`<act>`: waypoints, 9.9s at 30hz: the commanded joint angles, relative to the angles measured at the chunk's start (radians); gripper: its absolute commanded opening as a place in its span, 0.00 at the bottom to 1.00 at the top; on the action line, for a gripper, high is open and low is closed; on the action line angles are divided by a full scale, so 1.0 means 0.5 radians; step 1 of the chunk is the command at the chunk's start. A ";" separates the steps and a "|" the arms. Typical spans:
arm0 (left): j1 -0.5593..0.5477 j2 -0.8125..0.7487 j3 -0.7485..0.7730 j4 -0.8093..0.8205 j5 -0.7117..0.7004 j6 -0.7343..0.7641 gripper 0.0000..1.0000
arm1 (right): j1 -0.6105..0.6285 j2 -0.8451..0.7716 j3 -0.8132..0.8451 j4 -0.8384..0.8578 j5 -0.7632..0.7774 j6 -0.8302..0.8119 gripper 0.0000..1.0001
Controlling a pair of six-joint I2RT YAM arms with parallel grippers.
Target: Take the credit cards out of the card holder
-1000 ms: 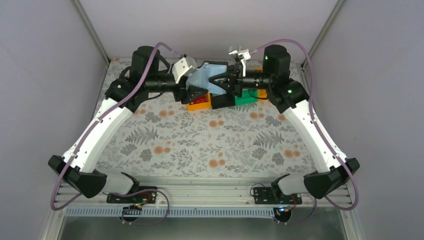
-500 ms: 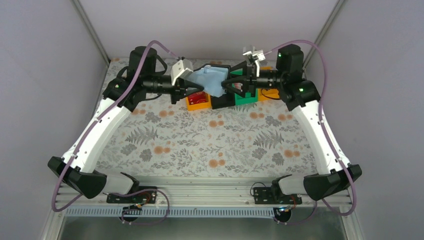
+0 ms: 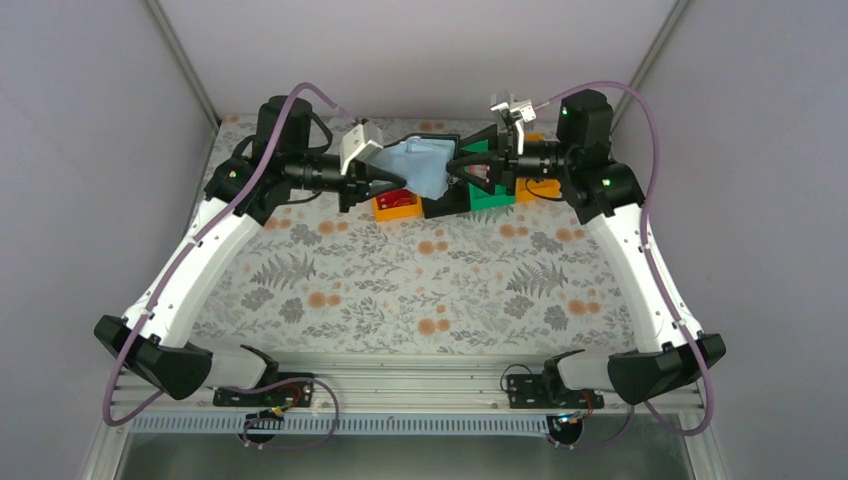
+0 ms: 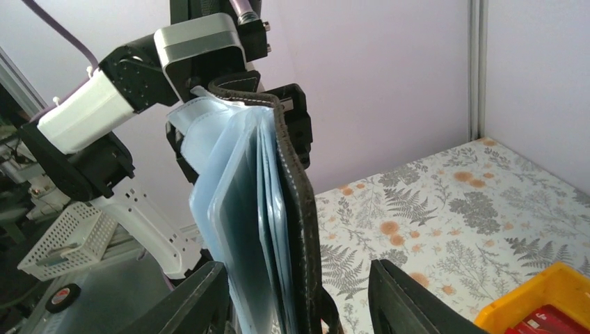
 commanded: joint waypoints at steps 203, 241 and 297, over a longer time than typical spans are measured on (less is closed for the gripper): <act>0.270 -0.134 0.023 -0.205 0.282 0.415 0.02 | 0.318 0.065 0.093 0.030 0.131 0.053 0.53; 0.254 -0.141 -0.054 -0.057 0.088 0.221 0.02 | 0.326 0.064 -0.082 0.186 -0.172 0.194 0.42; 0.278 -0.170 -0.058 0.029 0.146 0.079 0.03 | 0.388 -0.263 -0.089 0.117 0.763 0.001 0.39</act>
